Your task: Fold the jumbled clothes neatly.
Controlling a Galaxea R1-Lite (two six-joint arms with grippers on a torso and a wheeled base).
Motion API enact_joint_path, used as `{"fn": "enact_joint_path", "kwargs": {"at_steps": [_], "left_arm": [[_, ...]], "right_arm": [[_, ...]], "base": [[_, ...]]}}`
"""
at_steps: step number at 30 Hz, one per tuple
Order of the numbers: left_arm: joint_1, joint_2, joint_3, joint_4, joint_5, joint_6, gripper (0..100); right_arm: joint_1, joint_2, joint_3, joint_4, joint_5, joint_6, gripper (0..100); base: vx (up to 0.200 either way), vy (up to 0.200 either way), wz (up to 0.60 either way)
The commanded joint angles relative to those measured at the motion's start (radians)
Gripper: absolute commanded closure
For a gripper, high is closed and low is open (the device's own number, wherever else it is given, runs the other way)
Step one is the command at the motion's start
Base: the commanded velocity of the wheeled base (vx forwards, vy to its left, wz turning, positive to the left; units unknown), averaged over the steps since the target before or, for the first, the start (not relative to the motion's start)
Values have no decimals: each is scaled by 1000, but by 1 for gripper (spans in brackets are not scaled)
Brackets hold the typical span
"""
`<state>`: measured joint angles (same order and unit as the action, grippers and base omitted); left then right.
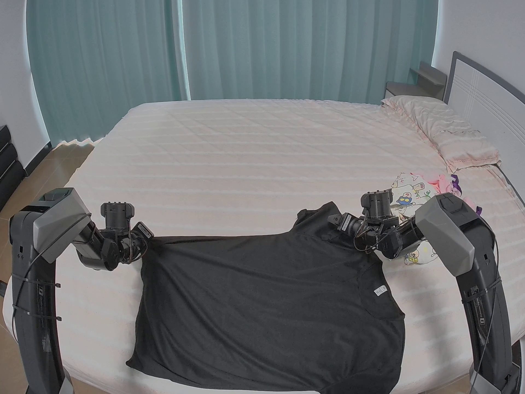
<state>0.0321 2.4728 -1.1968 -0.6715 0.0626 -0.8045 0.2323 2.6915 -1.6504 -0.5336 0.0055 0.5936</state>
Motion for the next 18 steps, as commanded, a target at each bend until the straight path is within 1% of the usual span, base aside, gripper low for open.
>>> {"fn": "enact_joint_path", "kwargs": {"at_steps": [1, 2, 9, 13, 15, 18], "left_arm": [[3, -5, 8, 0, -1, 1, 100], [2, -3, 11, 0, -1, 2, 100], [3, -5, 5, -2, -1, 4, 100], [3, -6, 0, -2, 0, 5, 100], [3, -9, 2, -2, 0, 5, 100], [3, -12, 3, -2, 0, 5, 100]], "right_arm": [[-2, 21, -25, 46, -1, 0, 0], [-7, 22, -40, 53, -1, 3, 100], [-41, 10, -100, 47, -10, 20, 100], [-56, 5, -166, 47, -35, 60, 100], [-57, -4, -167, 53, -39, 72, 100], [-54, -27, -114, 66, -25, 71, 100]], "base": [[0, 0, 0], [0, 0, 0], [0, 0, 0], [0, 0, 0], [0, 0, 0], [0, 0, 0]]}}
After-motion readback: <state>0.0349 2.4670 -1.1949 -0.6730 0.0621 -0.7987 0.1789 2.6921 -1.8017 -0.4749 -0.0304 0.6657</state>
